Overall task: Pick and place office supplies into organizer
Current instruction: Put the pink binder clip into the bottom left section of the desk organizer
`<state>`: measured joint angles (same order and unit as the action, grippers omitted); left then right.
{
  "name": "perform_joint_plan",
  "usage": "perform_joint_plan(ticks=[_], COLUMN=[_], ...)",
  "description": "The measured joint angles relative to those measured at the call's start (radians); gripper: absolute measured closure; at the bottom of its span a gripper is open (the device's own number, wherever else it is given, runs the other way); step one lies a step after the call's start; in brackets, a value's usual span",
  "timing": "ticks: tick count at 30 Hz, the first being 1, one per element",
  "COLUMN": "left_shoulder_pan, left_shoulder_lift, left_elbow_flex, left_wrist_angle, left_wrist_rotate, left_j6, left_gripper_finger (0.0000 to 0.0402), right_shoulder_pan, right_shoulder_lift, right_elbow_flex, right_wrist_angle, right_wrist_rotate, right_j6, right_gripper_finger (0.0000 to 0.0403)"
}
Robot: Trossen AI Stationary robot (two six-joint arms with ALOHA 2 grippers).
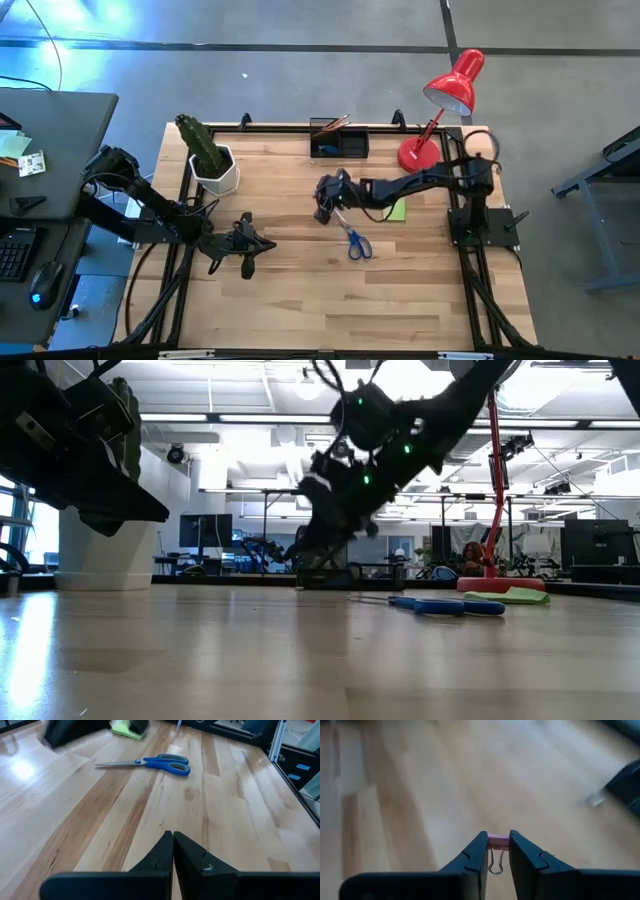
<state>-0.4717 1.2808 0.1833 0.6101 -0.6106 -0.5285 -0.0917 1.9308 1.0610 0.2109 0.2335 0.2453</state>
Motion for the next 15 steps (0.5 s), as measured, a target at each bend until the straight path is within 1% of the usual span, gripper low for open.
perform_joint_plan(ticks=[5, 10, 15], left_shoulder_pan=[0.000, 0.000, 0.000], left_shoulder_lift=[0.000, 0.000, 0.000], left_elbow_flex=[0.000, 0.000, 0.000], left_wrist_angle=[0.000, -0.008, -0.009], left_wrist_rotate=[0.000, 0.000, 0.000], left_j6=[0.000, -0.001, -0.001], left_gripper_finger=[0.0399, 0.0399, 0.0399], right_shoulder_pan=[-0.065, -0.158, -0.248], right_shoulder_lift=[-0.053, -0.058, -0.057], right_elbow_flex=[0.043, 0.087, 0.092], right_wrist_angle=[-0.013, -0.037, -0.045], right_wrist_rotate=[0.047, 0.045, 0.044], right_j6=[-0.071, -0.140, -0.149], right_gripper_finger=[0.0353, 0.0346, 0.0345])
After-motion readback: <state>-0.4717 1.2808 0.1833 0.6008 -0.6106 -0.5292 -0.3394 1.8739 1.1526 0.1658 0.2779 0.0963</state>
